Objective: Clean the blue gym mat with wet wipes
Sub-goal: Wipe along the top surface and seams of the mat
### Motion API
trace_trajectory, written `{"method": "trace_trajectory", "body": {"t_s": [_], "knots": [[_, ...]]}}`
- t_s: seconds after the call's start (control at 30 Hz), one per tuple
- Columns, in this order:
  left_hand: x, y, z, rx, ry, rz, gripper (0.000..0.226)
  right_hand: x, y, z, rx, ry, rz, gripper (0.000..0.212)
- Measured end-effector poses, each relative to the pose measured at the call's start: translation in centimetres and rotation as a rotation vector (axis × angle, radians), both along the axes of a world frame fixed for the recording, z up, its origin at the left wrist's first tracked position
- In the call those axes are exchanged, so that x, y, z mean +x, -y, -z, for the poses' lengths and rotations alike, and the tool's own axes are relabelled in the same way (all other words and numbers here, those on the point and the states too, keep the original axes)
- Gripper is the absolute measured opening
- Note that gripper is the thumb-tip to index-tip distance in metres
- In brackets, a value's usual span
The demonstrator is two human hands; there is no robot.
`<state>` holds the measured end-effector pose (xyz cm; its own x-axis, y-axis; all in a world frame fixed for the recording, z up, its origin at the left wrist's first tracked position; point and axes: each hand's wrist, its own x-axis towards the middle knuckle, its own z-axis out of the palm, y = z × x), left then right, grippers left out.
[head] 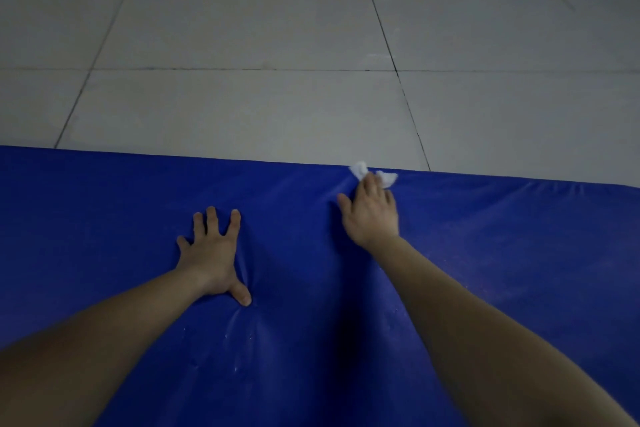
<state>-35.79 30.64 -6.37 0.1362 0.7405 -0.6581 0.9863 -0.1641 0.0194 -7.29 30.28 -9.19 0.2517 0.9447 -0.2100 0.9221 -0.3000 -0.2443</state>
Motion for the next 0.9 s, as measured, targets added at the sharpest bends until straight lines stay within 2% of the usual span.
{"method": "trace_trajectory", "body": {"t_s": [0.13, 0.23, 0.3, 0.5, 0.57, 0.67, 0.9], "knots": [[0.1, 0.1, -0.2, -0.007, -0.006, 0.003, 0.175, -5.3, -1.4, -0.2, -0.007, -0.045, -0.320, 0.074], [0.1, 0.0, -0.1, -0.011, -0.002, 0.006, 0.174, -4.6, -2.0, -0.4, -0.007, -0.049, -0.455, 0.067], [0.0, -0.1, 0.0, -0.016, 0.002, 0.001, 0.174, -1.7, -2.1, -0.5, 0.027, 0.025, -0.416, 0.062], [-0.1, -0.2, 0.3, -0.025, 0.008, -0.010, 0.176, 8.5, 0.5, -0.5, -0.011, 0.163, -0.089, 0.058], [-0.2, -0.1, 0.3, -0.025, 0.005, -0.010, 0.176, 9.1, 0.8, -0.5, -0.028, 0.156, 0.020, 0.061], [0.0, -0.1, 0.2, -0.041, -0.001, -0.006, 0.175, 6.7, 0.0, -0.8, -0.012, 0.022, 0.121, 0.061], [0.1, -0.1, 0.0, -0.041, -0.025, 0.002, 0.172, -5.0, 0.1, -2.0, 0.098, -0.221, -0.226, 0.034]]}}
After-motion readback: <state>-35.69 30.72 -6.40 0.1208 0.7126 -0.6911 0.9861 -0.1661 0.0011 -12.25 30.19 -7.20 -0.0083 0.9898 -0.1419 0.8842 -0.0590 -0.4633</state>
